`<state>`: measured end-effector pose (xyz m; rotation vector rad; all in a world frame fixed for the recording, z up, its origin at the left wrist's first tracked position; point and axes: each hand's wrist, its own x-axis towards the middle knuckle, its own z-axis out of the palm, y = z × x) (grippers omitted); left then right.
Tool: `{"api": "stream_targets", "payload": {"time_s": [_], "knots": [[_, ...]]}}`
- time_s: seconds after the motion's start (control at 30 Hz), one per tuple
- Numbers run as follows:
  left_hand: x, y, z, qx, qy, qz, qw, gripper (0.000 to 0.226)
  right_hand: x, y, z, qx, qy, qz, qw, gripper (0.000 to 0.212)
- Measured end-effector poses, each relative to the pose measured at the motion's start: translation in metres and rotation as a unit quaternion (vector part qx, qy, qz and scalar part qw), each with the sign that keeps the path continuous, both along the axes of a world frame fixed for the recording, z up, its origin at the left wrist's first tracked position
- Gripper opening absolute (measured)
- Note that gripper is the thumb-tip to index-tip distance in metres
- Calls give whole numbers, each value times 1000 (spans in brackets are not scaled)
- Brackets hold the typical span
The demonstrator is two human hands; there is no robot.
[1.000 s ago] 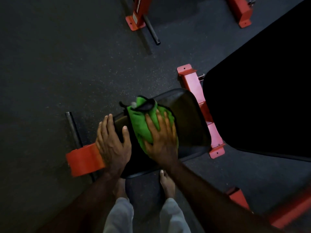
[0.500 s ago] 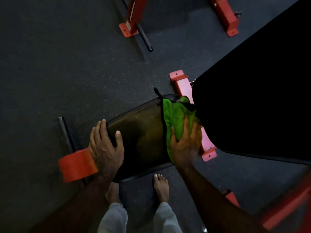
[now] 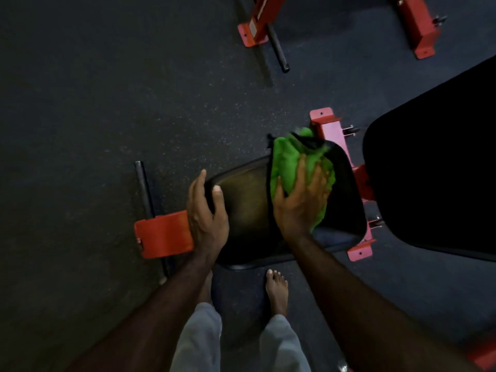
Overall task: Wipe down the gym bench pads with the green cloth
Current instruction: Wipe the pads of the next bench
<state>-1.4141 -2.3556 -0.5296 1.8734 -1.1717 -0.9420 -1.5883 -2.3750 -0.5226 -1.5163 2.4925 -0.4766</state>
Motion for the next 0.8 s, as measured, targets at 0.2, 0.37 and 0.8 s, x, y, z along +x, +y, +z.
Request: {"api": "stream_targets", "payload": {"time_s": [0.2,0.37,0.8], "knots": [[38,15,-8,47,84,161,982,50,47,-34,7,43,-20,268,962,70],[54,21,-8,58,81,237,967,49,71,-18,10,54,-25,448,892,71],[34,29,3,95,30,144,985,49,23,41,0,91,5,703,705,69]]}}
